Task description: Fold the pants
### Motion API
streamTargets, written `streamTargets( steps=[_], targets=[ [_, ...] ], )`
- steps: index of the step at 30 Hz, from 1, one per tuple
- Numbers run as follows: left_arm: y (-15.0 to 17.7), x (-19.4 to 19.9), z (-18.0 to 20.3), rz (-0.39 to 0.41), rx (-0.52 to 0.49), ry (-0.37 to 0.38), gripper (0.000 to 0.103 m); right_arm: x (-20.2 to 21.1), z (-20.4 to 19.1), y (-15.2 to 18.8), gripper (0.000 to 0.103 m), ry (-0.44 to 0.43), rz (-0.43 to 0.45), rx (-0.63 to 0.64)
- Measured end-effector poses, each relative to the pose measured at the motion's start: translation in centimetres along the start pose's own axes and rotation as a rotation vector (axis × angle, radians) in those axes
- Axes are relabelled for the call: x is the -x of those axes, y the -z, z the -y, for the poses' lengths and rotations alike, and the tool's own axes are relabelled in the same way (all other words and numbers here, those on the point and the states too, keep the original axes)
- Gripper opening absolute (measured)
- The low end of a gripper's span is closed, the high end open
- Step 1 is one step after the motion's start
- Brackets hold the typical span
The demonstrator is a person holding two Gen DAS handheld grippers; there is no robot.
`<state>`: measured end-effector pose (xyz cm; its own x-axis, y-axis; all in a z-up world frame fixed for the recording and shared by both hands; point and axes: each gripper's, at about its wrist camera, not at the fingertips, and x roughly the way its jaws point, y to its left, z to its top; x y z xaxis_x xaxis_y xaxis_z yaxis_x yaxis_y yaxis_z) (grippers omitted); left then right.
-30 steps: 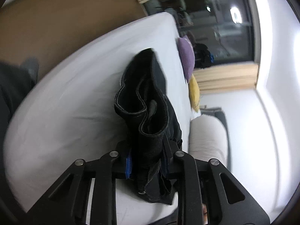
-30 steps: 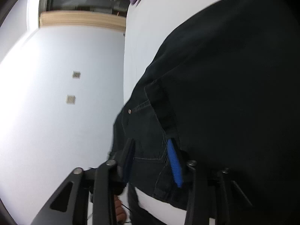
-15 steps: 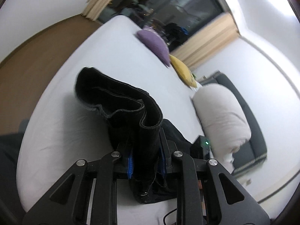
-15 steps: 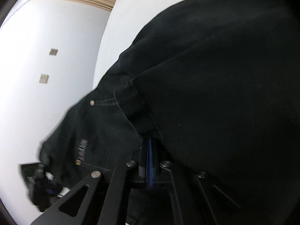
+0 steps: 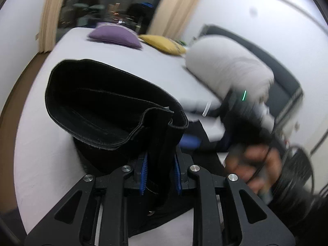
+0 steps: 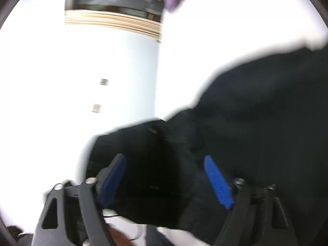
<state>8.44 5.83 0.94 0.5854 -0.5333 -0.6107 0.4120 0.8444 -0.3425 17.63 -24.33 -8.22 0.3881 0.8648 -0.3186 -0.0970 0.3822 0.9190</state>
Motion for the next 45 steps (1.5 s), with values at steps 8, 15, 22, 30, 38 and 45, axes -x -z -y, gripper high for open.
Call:
streamTargets(
  steps=[8,15,22,30,38,45],
  targets=[
    [3.0,-5.2,5.6,-0.099,-0.171,-0.049,0.019,2.4,-5.2,-0.2,0.098,0.043,-0.097,0.210],
    [5.7,-7.1,9.0,-0.118,-0.337,-0.101,0.019,-0.6,-6.0,0.7,0.099,0.151,-0.216,0.274],
    [7.5,-8.4,10.9,-0.142,-0.461,-0.109,0.019,-1.7,-6.8,1.8,0.099,0.225,-0.219,0.342],
    [9.9,-10.4,13.6,-0.181,-0.540,-0.099,0.019,-2.4,-5.5,2.7,0.063,0.365,-0.223,0.385],
    [11.2,-12.9,16.0,-0.212,-0.580,-0.047,0.018,1.7,0.5,2.1,0.019,0.403,-0.088,0.180],
    [10.0,-15.1,19.5,-0.212,-0.629,0.018,0.018,6.0,1.8,1.3,0.017,0.409,0.004,0.147]
  ],
)
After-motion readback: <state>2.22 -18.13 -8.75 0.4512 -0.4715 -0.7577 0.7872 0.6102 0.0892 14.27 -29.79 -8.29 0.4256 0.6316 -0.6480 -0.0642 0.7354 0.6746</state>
